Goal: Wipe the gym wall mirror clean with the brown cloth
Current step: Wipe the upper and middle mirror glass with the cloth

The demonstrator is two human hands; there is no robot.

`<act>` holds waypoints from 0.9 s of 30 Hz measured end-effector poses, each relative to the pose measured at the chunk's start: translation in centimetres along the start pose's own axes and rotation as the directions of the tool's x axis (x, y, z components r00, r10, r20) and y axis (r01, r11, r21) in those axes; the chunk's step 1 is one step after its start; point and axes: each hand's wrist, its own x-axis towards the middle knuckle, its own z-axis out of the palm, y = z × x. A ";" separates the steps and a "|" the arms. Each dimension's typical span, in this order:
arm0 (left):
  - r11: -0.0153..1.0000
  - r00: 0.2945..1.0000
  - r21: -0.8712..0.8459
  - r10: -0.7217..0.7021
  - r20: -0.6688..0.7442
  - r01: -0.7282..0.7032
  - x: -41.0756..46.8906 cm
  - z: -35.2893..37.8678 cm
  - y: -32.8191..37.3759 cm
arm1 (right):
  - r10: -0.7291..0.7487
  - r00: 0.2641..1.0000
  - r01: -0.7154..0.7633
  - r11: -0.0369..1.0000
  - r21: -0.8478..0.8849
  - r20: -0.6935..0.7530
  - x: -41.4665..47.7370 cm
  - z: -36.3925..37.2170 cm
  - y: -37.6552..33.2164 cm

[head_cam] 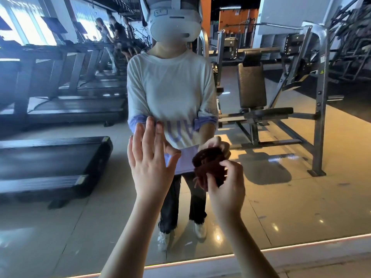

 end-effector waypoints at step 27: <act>1.000 1.000 0.002 0.001 -0.006 -0.001 -0.2 0.0 0.3 | 0.148 0.974 -0.146 0.989 0.027 -0.174 2.3 -1.8 1.5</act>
